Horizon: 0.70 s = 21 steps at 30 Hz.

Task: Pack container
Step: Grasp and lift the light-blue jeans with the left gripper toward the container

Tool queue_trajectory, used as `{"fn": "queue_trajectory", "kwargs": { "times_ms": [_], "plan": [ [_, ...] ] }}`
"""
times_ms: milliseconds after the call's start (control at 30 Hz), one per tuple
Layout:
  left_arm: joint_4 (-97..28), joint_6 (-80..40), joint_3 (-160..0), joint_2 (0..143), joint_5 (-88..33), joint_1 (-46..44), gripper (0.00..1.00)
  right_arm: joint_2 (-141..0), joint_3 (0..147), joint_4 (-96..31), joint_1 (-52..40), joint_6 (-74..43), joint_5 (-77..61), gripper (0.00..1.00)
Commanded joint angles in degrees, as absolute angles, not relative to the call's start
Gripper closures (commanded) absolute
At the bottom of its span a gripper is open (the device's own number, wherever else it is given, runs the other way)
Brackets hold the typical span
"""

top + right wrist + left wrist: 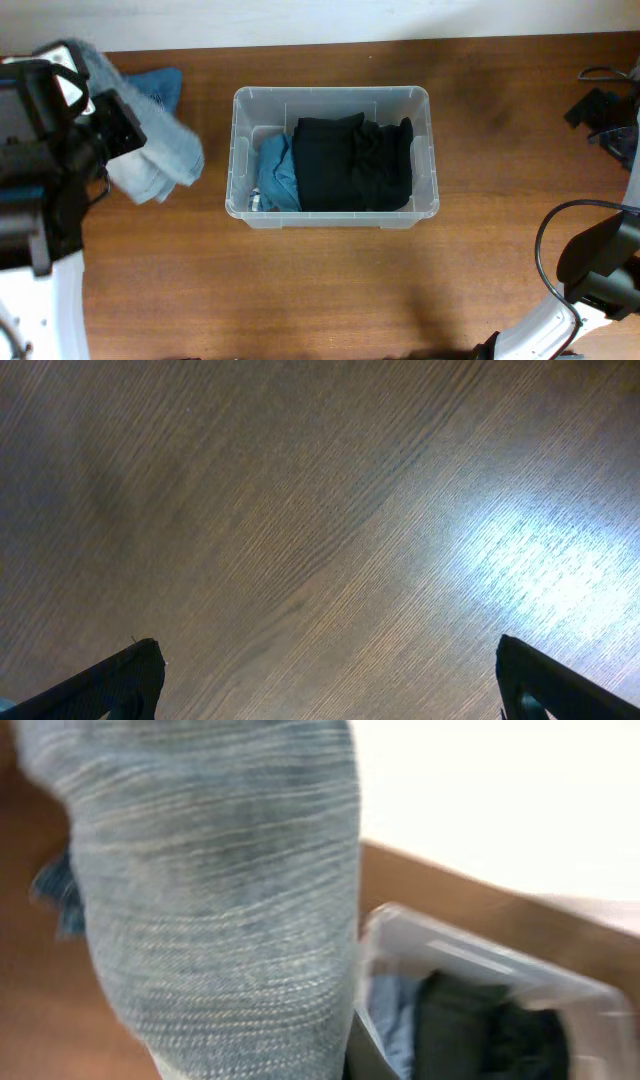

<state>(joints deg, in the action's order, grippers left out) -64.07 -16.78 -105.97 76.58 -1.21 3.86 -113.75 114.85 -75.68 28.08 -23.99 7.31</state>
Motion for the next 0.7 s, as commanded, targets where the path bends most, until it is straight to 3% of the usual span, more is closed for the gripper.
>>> {"fn": "queue_trajectory", "kwargs": {
  "times_ms": [0, 367, 667],
  "plan": [
    [-61.6, -16.64, -110.85, 74.87, -1.37, 0.21, 0.99, -114.5, 114.65, -75.66, 28.14, -24.29, 8.21, 0.02],
    [-51.13, -16.69, -111.57, 76.53, -2.83, -13.5, 0.99, -114.5, 114.65, -75.68, 28.14, -24.29, 8.21, 0.02],
    [-35.53, -16.69, -111.57, 82.83, -2.81, -23.29, 0.99, -114.5, 114.65, -75.68, 28.14, -24.29, 8.21, 0.02]
  ]
}}
